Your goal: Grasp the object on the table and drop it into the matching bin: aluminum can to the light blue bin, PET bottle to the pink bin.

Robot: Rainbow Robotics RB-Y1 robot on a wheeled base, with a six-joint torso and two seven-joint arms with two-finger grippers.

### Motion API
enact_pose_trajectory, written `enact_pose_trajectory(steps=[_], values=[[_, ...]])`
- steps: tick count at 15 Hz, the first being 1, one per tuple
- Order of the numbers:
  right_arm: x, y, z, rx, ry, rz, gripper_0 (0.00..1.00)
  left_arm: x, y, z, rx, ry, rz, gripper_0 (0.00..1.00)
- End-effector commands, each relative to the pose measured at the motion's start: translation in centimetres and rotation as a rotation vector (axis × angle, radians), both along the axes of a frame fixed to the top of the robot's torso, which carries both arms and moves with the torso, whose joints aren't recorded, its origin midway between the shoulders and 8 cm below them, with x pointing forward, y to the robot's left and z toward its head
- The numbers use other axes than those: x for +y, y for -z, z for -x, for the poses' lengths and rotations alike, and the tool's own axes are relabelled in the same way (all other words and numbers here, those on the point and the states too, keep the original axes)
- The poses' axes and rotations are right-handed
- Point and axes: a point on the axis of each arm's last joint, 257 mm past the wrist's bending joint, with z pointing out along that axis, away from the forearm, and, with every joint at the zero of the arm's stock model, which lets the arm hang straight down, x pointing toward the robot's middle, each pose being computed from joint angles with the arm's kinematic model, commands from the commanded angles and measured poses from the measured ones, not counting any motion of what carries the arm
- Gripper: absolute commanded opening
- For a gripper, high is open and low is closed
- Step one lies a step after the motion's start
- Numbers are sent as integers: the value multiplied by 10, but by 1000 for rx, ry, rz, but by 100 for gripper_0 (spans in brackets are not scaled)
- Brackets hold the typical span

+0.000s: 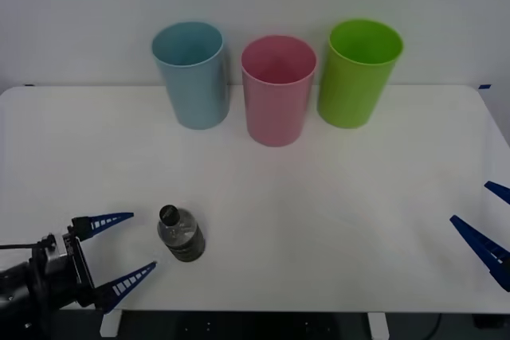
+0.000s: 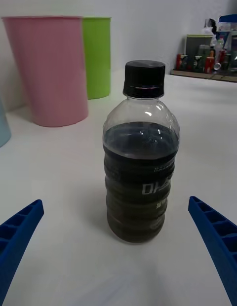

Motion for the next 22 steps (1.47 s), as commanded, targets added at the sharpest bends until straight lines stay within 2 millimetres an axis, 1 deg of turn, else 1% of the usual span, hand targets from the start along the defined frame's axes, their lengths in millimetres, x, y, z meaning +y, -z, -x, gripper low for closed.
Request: enact_pose_trajectory(steps=[1, 4, 7, 13, 17, 22], values=[[0, 0, 0, 0, 0, 0, 100, -11, 3, -6, 5, 10, 12, 100], [0, 0, 0, 0, 0, 0, 100, -24, 7, -12, 7, 22, 16, 100], [0, 0, 0, 0, 0, 0, 100, -42, 10, -19, 4, 28, 26, 100], [0, 0, 0, 0, 0, 0, 100, -66, 14, -30, 0, 33, 25, 100], [0, 0, 0, 0, 0, 0, 100, -77, 17, -34, 0, 38, 23, 100], [0, 0, 0, 0, 0, 0, 100, -80, 17, -37, 0, 41, 23, 100]])
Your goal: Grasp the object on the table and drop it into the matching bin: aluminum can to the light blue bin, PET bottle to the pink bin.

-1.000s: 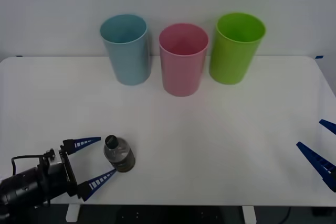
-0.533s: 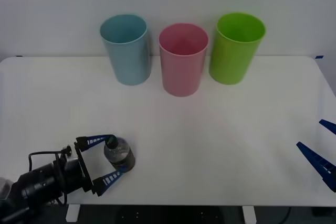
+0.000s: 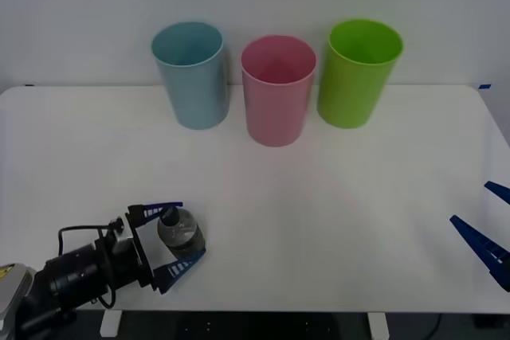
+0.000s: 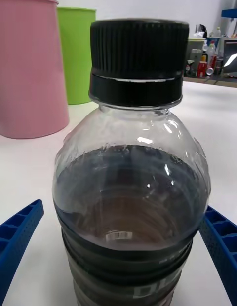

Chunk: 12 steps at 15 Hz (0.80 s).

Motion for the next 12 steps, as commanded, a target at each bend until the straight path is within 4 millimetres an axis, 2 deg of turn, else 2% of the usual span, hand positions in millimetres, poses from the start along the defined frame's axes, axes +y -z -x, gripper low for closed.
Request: enact_pose_trajectory(steps=[1, 2, 3, 4, 5, 6, 7, 12], values=[[0, 0, 0, 0, 0, 0, 100, -1, -2, -1, -3, 2, 1, 100], [0, 0, 0, 0, 0, 0, 100, -1, -2, -2, 0, 1, 3, 100], [0, 0, 0, 0, 0, 0, 100, -1, -2, -2, 0, 2, 3, 74], [0, 0, 0, 0, 0, 0, 100, -1, -3, -3, 0, 0, 6, 53], [0, 0, 0, 0, 0, 0, 100, -1, -3, -3, -1, 2, 6, 25], [0, 0, 0, 0, 0, 0, 100, -1, -4, -4, -3, 1, 7, 7], [0, 0, 0, 0, 0, 0, 100, -2, -5, -4, -3, 1, 9, 1], [0, 0, 0, 0, 0, 0, 100, -1, -4, -7, -1, -8, 6, 0]])
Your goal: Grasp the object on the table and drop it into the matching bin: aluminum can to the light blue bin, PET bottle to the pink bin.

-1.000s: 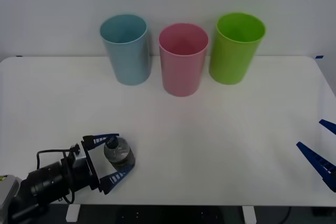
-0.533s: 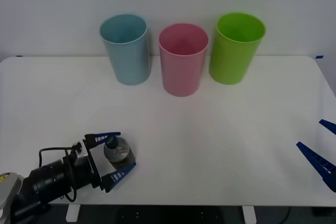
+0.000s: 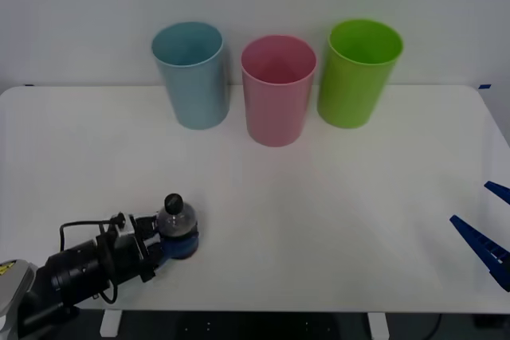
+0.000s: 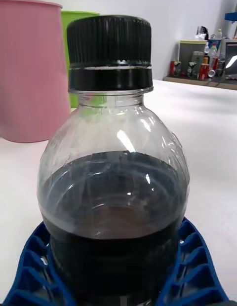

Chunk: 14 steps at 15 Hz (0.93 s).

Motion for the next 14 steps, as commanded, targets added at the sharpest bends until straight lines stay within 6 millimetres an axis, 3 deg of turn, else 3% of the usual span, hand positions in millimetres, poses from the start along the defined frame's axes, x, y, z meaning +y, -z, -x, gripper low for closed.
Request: enact_pose_trajectory(steps=[1, 4, 8, 14], values=[[0, 0, 0, 0, 0, 0, 100, 1, -1, -1, 4, -4, 5, 0], [0, 0, 0, 0, 0, 0, 100, 2, -8, -3, -1, -13, 34, 0], [0, 0, 0, 0, 0, 0, 100, 20, -21, -8, -5, -76, 104, 0], [0, 0, 0, 0, 0, 0, 100, 43, -57, -25, -48, -160, 212, 0]])
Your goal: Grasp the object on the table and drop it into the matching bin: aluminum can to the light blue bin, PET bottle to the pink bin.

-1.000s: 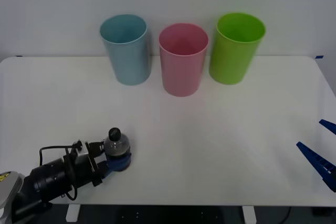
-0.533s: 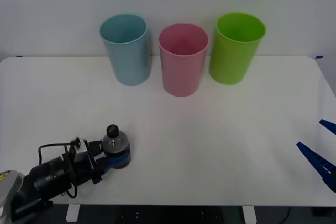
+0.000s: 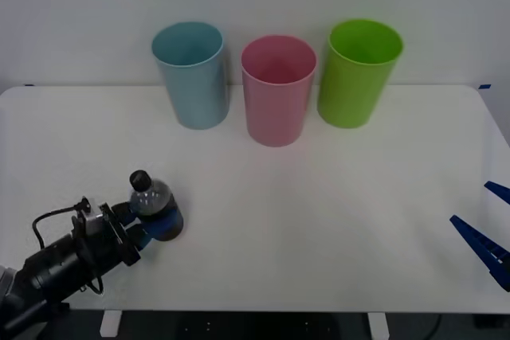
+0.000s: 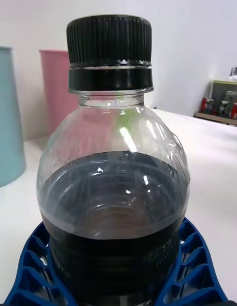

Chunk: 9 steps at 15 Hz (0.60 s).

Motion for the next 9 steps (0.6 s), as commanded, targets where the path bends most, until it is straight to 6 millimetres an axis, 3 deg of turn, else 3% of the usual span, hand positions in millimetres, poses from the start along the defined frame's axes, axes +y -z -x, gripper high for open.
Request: enact_pose_trajectory(steps=[1, 5, 9], values=[[0, 0, 0, 0, 0, 0, 100, 6, -18, -7, -28, -31, 41, 0], [0, 0, 0, 0, 0, 0, 100, 9, -45, -15, -61, -49, 74, 0], [0, 0, 0, 0, 0, 0, 100, 2, -84, -22, -48, -34, 139, 0]])
